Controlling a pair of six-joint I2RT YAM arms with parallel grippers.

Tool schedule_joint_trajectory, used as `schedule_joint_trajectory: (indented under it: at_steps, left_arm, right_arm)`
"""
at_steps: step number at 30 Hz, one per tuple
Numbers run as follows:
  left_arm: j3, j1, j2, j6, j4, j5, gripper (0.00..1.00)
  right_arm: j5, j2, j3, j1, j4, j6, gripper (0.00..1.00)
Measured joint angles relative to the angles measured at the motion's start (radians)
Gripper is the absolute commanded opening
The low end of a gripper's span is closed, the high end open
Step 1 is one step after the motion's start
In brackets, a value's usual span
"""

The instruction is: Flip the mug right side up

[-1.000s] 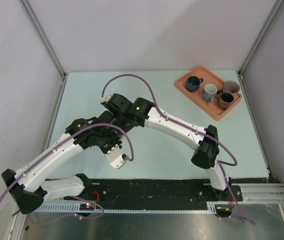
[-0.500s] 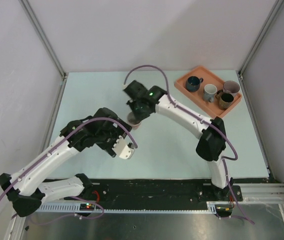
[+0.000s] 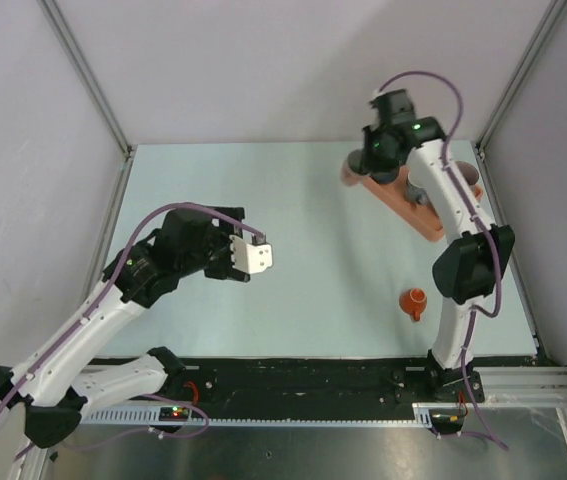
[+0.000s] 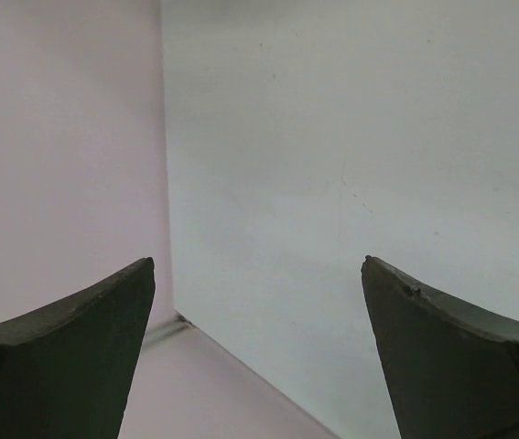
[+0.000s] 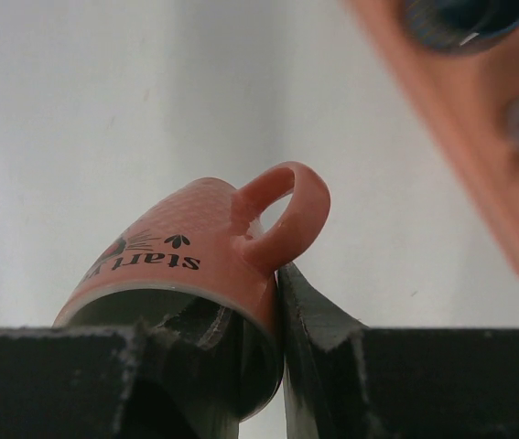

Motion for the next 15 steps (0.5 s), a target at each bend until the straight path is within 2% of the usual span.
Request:
schedule_joint_trajectory:
  at_steps: [3, 6, 9, 15]
  left_arm:
    - [-0.069, 0.047, -0.031, -0.057, 0.051, 0.001, 0.98]
    - [-0.133, 0.086, -0.049, -0.106, 0.068, 0.005, 0.98]
    - [-0.174, 0.127, -0.049, -0.154, 0.074, 0.021, 0.98]
    - [-0.183, 0.206, -0.043, -0.207, 0.089, 0.048, 0.99]
  right_arm:
    - [-0.017, 0.062, 0.137, -0.126, 0.0, 0.002, 0.0]
    - [-0.038, 0.19, 0.337, -0.24, 0.028, 0.01, 0.0]
    - [-0.049, 0.272, 0.412, -0.335, 0.06, 0.031, 0.0]
    - [-0.059, 0.416, 0.418, -0.479, 0.142, 0.08, 0.0]
